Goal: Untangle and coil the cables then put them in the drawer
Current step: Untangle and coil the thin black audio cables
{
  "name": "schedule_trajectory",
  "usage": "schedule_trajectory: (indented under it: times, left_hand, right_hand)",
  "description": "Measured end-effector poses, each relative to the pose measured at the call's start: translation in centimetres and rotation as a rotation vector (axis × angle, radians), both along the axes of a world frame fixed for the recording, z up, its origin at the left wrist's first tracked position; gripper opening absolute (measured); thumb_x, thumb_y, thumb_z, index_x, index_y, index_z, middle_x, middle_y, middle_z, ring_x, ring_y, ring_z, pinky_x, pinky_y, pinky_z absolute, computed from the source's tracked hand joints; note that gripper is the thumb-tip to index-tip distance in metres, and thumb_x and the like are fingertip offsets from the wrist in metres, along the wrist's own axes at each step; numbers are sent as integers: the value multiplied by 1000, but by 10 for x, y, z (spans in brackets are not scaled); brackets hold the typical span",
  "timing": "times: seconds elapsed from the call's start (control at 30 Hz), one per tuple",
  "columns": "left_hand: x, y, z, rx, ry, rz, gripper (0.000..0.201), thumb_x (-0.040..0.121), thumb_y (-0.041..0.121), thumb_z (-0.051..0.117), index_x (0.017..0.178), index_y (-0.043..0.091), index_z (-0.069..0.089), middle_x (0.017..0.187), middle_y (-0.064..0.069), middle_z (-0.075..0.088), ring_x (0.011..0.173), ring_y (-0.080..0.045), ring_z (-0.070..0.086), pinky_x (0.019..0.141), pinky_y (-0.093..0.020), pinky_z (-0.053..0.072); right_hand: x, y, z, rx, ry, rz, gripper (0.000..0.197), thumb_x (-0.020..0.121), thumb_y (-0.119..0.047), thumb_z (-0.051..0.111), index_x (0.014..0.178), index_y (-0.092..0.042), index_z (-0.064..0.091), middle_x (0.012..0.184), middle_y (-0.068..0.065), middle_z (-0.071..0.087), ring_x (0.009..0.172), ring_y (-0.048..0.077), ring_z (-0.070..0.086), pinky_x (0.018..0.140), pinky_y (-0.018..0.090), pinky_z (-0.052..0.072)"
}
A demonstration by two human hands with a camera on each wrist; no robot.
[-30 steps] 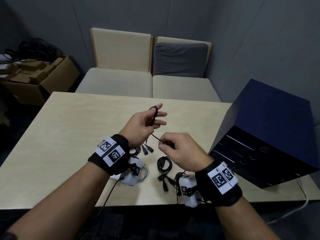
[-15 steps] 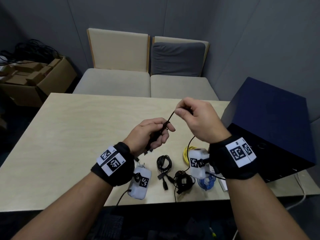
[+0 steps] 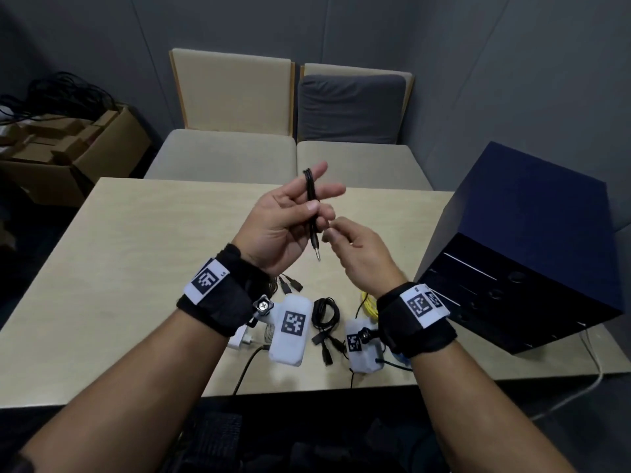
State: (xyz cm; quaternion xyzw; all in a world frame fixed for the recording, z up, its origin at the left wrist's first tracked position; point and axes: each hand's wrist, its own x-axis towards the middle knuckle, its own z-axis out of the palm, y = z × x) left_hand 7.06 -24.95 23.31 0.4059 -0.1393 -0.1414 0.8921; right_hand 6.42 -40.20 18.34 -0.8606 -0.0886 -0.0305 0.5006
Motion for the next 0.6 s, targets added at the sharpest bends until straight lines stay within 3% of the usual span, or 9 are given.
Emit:
schedule_trajectory:
  times: [0.1, 0.2, 0.27, 0.4, 0.5, 0.6]
  left_hand:
    - [7, 1, 2, 8, 6, 67, 52, 86, -15, 40, 131, 11, 43, 99, -4, 72, 77, -12, 69, 69, -18, 54]
    - [15, -3, -4, 21, 27, 184, 55, 89, -18, 38, 138, 8, 38, 103, -7, 69, 90, -18, 70, 81, -26, 56]
    - [19, -4, -11, 100, 15, 259, 57, 90, -18, 41, 142, 5, 34, 106, -9, 66, 91, -18, 70, 84, -28, 56]
    - [21, 3, -26, 316, -68, 272, 58, 89, -19, 42, 140, 9, 37, 102, -11, 66, 80, -15, 69, 78, -25, 55]
    - [20, 10, -35, 454, -111, 192, 58, 88, -21, 40, 136, 13, 40, 96, -10, 66, 72, -13, 67, 71, -21, 53]
    - [17, 14, -41, 475, -84, 111, 53, 90, -17, 40, 135, 11, 43, 88, -7, 68, 62, -13, 63, 63, -21, 50]
  right_hand:
    - [-9, 8, -2, -43, 1, 35, 25, 95, -19, 52, 73, -31, 55, 53, -14, 46, 54, 5, 39, 56, 23, 33]
    - [-20, 18, -2, -130, 32, 117, 18, 96, -19, 52, 80, -22, 61, 61, -8, 51, 58, 4, 45, 59, 20, 36]
    - [-28, 23, 0, -200, 34, 162, 17, 96, -21, 52, 83, -14, 61, 61, -6, 52, 60, 6, 45, 62, 25, 38]
    - [-36, 18, 15, -259, -5, 153, 22, 93, -25, 56, 75, -13, 61, 53, -8, 47, 55, 7, 44, 59, 30, 37]
    - [-35, 7, 36, -266, -51, 134, 19, 91, -26, 60, 76, -17, 65, 55, -4, 53, 53, 10, 44, 58, 31, 39]
    - [-30, -2, 55, -232, -110, 101, 20, 92, -25, 61, 75, -14, 64, 57, 0, 55, 53, 12, 42, 54, 32, 37]
